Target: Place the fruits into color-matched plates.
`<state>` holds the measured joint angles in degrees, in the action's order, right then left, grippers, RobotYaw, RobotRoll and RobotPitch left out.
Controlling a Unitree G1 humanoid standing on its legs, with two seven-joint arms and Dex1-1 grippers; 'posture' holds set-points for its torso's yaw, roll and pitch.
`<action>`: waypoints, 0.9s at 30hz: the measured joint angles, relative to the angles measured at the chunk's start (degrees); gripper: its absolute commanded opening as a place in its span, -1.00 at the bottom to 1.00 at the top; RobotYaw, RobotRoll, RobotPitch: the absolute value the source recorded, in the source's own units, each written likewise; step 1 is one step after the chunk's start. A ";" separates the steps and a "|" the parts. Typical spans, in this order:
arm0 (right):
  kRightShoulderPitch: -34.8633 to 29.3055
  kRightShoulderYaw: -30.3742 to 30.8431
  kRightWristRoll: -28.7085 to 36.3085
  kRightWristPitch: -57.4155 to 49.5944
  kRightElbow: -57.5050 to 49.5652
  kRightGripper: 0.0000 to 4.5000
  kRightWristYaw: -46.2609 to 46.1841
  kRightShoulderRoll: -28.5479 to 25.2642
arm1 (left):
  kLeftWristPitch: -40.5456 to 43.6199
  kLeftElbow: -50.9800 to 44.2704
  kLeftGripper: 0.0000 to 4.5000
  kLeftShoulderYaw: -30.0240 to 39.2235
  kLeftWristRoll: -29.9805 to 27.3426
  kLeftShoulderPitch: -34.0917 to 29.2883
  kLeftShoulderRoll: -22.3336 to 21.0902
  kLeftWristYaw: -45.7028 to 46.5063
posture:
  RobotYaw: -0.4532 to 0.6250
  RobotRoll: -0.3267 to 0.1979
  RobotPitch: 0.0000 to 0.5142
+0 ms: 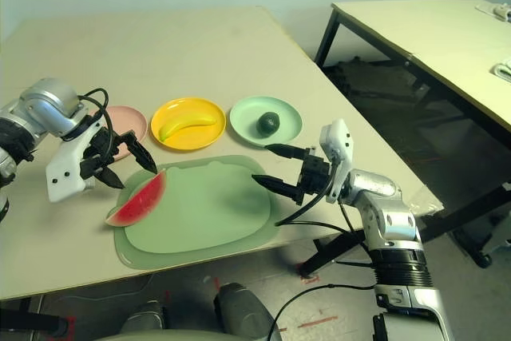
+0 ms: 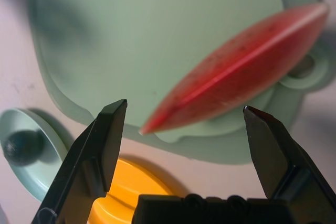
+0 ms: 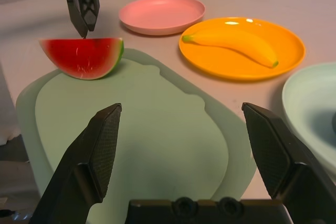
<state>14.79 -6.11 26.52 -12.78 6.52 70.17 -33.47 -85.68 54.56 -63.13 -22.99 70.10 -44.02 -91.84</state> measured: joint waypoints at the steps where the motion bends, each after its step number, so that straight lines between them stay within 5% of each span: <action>1: -0.10 0.00 0.03 0.00 -0.10 0.99 -0.03 -0.04 | -0.02 -0.39 1.00 -0.48 -0.19 0.00 0.00 0.00 | -0.73 0.25 -0.98; 16: 0.51 0.01 0.45 0.25 0.38 0.99 0.77 -1.35 | -1.39 -2.14 1.00 -8.98 -1.14 -0.04 -1.75 -0.04 | -0.74 0.25 -0.98; 27: -0.41 0.58 0.37 0.47 -1.54 0.99 1.81 -2.90 | -0.23 1.35 1.00 -7.28 2.64 -0.06 1.45 -0.06 | -0.74 0.25 -0.98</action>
<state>14.37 -5.53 26.89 -12.31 4.99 71.99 -36.38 -85.91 55.91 -70.41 -20.35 70.04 -42.58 -91.91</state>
